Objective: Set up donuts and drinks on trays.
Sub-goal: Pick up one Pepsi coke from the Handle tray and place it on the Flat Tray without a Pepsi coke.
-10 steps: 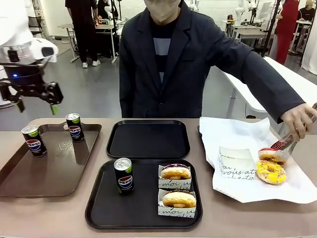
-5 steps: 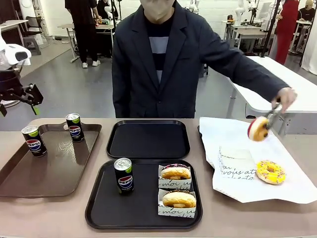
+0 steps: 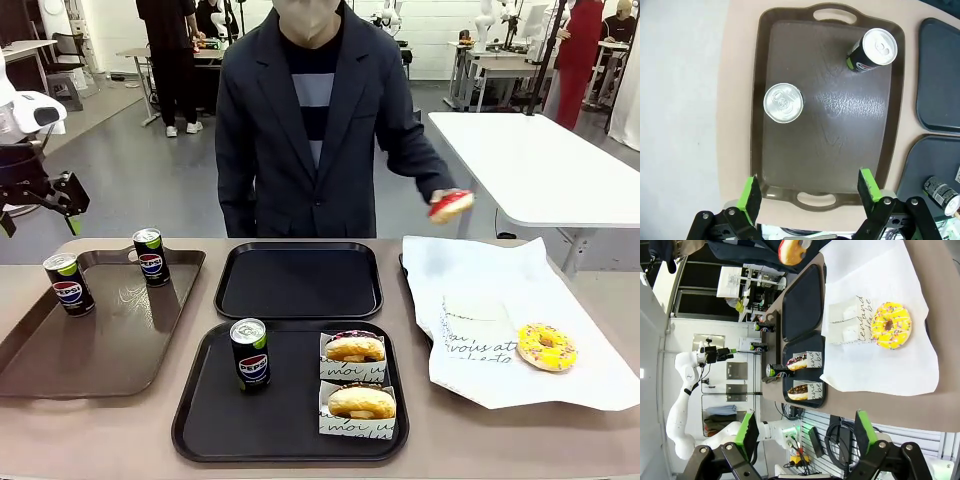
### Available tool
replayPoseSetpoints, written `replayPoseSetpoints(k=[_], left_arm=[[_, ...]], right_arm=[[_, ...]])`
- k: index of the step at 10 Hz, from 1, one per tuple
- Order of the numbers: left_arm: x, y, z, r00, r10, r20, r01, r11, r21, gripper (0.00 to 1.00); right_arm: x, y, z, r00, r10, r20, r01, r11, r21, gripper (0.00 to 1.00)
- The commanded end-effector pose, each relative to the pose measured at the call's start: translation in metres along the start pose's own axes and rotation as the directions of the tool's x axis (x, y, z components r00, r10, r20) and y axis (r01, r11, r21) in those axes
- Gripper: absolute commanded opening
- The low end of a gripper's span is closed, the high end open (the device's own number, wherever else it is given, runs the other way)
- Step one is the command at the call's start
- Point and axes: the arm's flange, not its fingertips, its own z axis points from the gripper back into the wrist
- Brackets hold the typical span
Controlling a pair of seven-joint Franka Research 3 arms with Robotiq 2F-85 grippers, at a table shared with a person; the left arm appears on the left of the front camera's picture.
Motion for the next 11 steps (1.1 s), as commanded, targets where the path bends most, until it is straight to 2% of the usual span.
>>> replayPoseSetpoints(k=[1, 2, 4, 7, 11], left_arm=[[-0.001, -0.001, 0.004, 1.0, 0.016, -0.004, -0.016, 1.0, 0.001, 1.0], [0.0, 0.0, 0.0, 1.0, 0.0, 0.0, 0.0, 1.0, 0.0, 1.0], [0.033, 0.009, -0.029, 0.999, -0.029, -0.026, 0.028, 1.0, -0.009, 1.0], [0.062, 0.019, -0.054, 0.999, -0.039, -0.008, 0.039, 0.999, -0.002, 1.0], [0.071, 0.037, -0.09, 0.997, -0.059, -0.045, 0.058, 0.998, -0.012, 1.0]], right_arm=[[0.001, -0.001, 0.0, 1.0, 0.018, 0.007, -0.018, 1.0, 0.02, 1.0], [0.001, -0.001, 0.0, 1.0, 0.018, 0.007, -0.018, 1.0, 0.02, 1.0], [0.001, -0.001, 0.0, 1.0, 0.018, 0.007, -0.018, 1.0, 0.02, 1.0], [0.001, -0.001, 0.0, 1.0, 0.018, 0.007, -0.018, 1.0, 0.02, 1.0], [0.001, -0.001, 0.0, 1.0, 0.018, 0.007, -0.018, 1.0, 0.02, 1.0]])
